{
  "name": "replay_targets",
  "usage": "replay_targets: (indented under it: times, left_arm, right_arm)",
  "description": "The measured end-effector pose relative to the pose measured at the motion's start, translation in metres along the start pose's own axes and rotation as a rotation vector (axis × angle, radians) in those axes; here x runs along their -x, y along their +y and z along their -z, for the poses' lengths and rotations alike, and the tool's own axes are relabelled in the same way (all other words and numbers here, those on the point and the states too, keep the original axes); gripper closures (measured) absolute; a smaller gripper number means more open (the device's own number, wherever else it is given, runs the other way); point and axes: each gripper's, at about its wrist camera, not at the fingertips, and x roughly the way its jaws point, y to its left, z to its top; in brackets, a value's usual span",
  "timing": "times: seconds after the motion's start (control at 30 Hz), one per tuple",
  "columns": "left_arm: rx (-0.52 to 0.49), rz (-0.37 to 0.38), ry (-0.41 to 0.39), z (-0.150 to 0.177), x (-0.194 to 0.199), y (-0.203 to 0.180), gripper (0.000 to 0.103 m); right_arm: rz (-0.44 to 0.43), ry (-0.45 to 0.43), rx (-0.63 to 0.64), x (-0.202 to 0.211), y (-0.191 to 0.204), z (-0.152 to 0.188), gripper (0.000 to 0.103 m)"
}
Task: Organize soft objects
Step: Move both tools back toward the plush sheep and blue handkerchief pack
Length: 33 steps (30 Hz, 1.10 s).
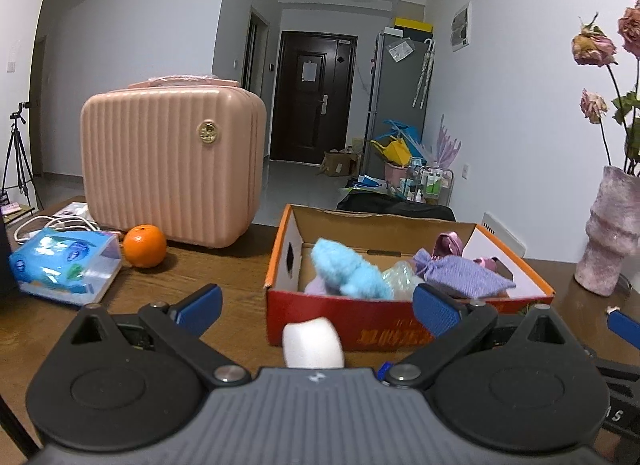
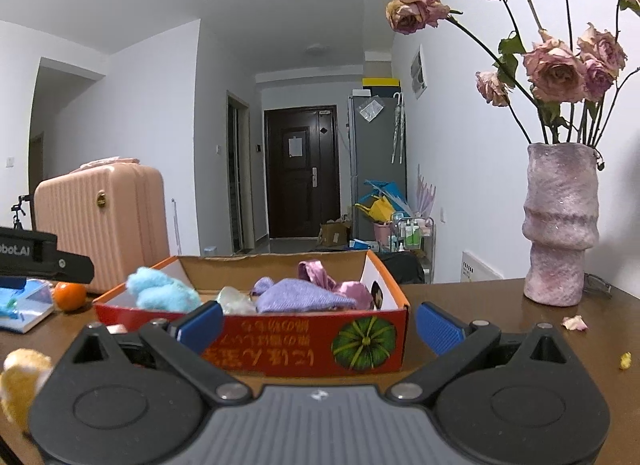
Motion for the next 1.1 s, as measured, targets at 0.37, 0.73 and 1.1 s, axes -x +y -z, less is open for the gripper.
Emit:
replay_targets:
  times: [0.37,0.73,1.1]
  left_arm:
    - [-0.043,0.012,0.007,0.023,0.043,0.024,0.0]
    - [-0.092,0.057,0.036,0.045,0.071,0.044,0.0]
    - [-0.133,0.12,0.039,0.054,0.071,0.059,0.0]
  right_arm:
    - [-0.013,0.035,0.007,0.045,0.007,0.011,0.0]
    - [-0.034,0.061,0.035,0.078,0.019,0.02,0.0]
    - [-0.043,0.076,0.05,0.084,0.024,0.023,0.0]
